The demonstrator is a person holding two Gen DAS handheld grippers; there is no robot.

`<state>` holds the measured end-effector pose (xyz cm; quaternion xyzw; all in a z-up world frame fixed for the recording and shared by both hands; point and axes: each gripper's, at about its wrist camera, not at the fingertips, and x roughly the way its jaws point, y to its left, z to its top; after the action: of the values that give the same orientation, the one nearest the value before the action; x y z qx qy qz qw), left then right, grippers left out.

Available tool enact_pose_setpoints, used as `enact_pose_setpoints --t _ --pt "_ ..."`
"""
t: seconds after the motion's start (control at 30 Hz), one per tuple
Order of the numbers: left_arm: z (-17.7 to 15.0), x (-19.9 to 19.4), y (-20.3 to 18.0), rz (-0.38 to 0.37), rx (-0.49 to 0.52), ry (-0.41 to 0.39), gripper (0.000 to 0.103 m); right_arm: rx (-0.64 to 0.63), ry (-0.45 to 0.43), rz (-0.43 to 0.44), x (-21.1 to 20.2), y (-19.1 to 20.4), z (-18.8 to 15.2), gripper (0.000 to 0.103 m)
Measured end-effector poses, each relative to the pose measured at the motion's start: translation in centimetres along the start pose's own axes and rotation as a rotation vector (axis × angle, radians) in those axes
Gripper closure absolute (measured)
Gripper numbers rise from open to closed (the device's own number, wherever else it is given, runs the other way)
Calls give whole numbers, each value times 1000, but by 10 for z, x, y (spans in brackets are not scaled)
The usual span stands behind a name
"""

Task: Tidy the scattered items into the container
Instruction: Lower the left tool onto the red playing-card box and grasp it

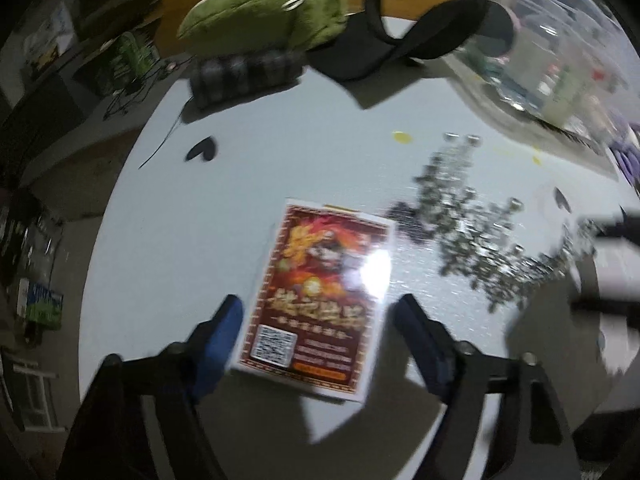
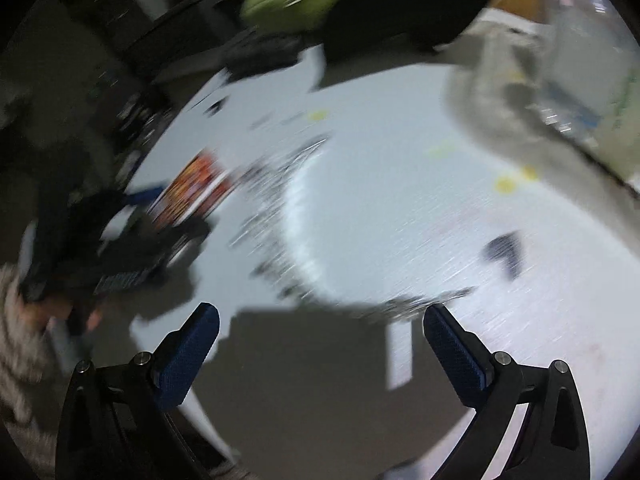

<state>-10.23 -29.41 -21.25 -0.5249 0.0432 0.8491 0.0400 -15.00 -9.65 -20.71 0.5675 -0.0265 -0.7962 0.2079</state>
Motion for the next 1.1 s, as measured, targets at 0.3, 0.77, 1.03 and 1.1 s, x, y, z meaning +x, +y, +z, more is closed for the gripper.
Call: enact_pose_setpoints --t 0.3,0.77,1.03,1.1 --pt "-13 -10 -17 -51 101 -10 44 121 -62 -24 -33 -37 -4 1" --pt "-61 -34 -59 -112 228 -3 44 64 110 180 7 3 -16 74" --pt "-65 -37 -93 -149 295 -11 44 146 73 111 15 -23 21 74" --pt "-63 -36 -105 -163 320 -17 44 173 58 111 1 -36 12 74"
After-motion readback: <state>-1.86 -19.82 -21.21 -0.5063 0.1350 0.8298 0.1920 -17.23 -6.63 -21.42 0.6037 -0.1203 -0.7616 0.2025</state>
